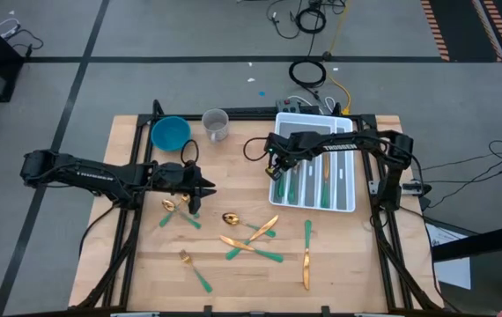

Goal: Sort silverware
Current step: Put the green fork into the white silverware organizer, then adjust the green fork in the white silverware organizer

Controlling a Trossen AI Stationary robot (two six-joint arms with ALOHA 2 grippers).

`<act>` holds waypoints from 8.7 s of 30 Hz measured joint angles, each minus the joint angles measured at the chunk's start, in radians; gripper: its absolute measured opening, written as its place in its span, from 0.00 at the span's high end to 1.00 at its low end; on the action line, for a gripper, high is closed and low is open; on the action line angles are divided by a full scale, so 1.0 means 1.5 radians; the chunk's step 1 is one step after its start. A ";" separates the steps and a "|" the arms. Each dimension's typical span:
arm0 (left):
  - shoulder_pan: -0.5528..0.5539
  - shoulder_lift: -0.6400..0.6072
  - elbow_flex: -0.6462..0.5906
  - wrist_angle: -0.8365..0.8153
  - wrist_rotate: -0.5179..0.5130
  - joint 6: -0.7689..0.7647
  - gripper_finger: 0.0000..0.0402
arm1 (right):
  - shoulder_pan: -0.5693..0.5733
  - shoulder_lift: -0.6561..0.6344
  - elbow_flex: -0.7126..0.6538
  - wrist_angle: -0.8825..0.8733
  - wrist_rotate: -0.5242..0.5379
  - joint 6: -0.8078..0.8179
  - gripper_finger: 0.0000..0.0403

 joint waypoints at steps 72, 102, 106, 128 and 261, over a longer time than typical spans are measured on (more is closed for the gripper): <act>0.000 0.000 0.000 -0.009 -0.038 0.011 0.71 | -0.038 0.079 0.054 0.003 0.018 -0.063 1.00; 0.000 0.000 0.000 -0.010 -0.038 0.012 0.71 | 0.028 0.031 0.054 -0.046 0.049 -0.003 0.72; 0.000 0.000 0.000 -0.010 -0.038 0.014 0.71 | 0.028 0.031 0.054 -0.046 0.049 -0.006 0.71; 0.000 0.000 0.000 -0.007 -0.038 0.016 0.71 | 0.028 0.077 0.053 -0.044 0.042 -0.021 0.80; 0.005 0.000 0.000 -0.013 -0.044 -0.006 0.71 | 0.155 0.280 0.569 -0.628 0.288 -0.018 0.63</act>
